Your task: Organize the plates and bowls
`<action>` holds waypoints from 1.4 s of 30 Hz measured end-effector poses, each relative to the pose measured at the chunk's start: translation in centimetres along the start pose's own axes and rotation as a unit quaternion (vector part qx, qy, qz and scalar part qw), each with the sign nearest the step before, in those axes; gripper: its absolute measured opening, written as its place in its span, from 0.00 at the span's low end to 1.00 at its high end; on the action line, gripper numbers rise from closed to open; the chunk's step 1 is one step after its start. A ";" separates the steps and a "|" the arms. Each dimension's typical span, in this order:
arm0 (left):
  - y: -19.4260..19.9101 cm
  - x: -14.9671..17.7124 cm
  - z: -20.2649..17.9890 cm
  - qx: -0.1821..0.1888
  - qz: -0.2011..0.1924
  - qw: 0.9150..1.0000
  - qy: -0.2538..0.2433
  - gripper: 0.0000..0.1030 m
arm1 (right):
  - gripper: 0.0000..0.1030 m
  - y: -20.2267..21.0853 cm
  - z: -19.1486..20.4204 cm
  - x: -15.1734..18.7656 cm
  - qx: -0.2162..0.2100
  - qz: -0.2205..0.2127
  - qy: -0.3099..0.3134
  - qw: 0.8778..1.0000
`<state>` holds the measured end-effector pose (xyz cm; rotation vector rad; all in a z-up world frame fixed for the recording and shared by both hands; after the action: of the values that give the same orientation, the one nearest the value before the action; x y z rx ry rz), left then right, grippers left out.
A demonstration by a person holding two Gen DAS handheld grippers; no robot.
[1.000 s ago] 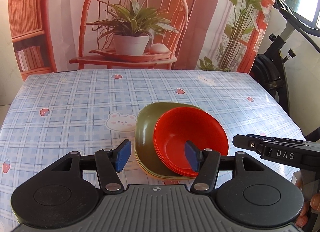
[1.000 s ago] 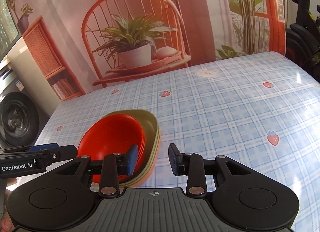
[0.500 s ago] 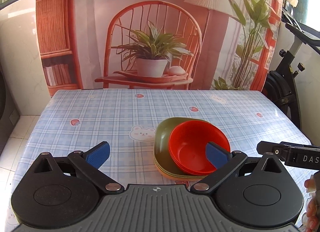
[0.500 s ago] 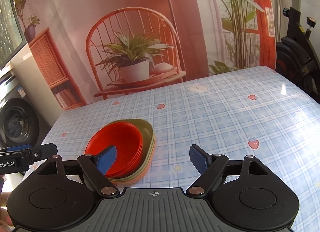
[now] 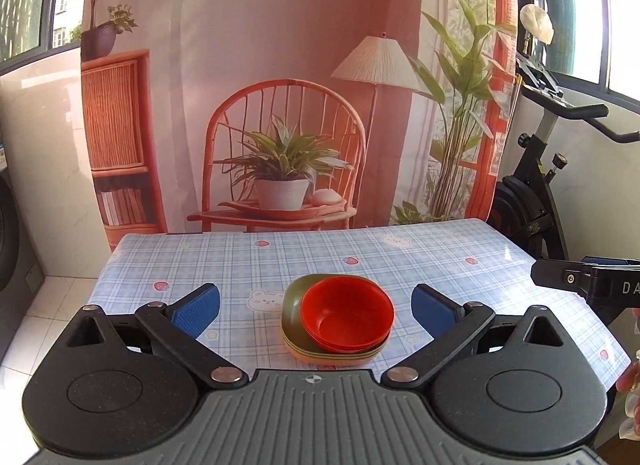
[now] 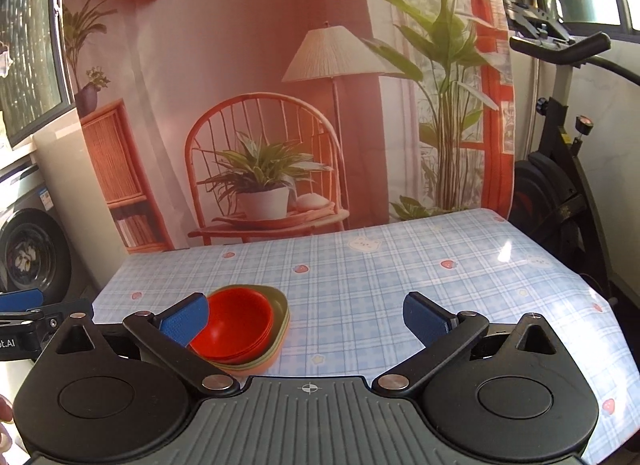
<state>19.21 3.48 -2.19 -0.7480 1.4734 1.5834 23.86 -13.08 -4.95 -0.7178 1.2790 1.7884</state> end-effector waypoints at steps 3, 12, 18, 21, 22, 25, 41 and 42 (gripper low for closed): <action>3.1 -0.6 -0.3 0.003 -0.018 1.000 0.007 1.00 | 1.00 2.9 -0.1 -0.2 -0.005 -0.008 -0.007 1.000; 9.8 -1.6 -1.6 0.010 -0.072 0.997 0.009 1.00 | 1.00 9.9 0.6 0.8 -0.018 -0.031 0.000 0.999; 11.3 -1.1 -2.7 -0.009 -0.075 0.997 -0.012 1.00 | 1.00 12.5 1.2 1.1 -0.020 -0.056 0.007 0.998; 11.4 -0.8 -2.5 -0.011 -0.070 0.997 -0.006 1.00 | 1.00 13.0 1.3 1.0 -0.022 -0.060 0.003 0.998; 11.4 -0.7 -2.4 -0.017 -0.070 0.997 -0.003 1.00 | 1.00 13.0 1.3 0.9 -0.022 -0.061 0.003 0.998; 11.7 -0.6 -2.0 -0.030 -0.072 0.997 -0.001 1.00 | 1.00 13.0 1.3 1.0 -0.017 -0.063 0.003 0.998; 12.7 -0.8 -0.5 -0.062 -0.079 0.995 0.016 1.00 | 1.00 13.0 1.8 1.4 -0.008 -0.066 0.012 0.998; 12.8 -0.8 -0.4 -0.063 -0.079 0.995 0.017 1.00 | 1.00 13.0 1.8 1.4 -0.008 -0.066 0.012 0.998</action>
<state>8.43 3.30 4.69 -0.9435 1.3128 1.5588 12.02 -13.11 0.88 -0.8162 1.2052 1.6904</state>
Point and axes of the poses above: each gripper's, at about its wrist camera, not at the fingertips, and y roughly against the way its jaws point, z to its left, x to its underside, the point moved 5 cm from there along -y, roughly the way its jaws point, and after that the axes turned 11 degrees about -y, right-handed, at the moved point
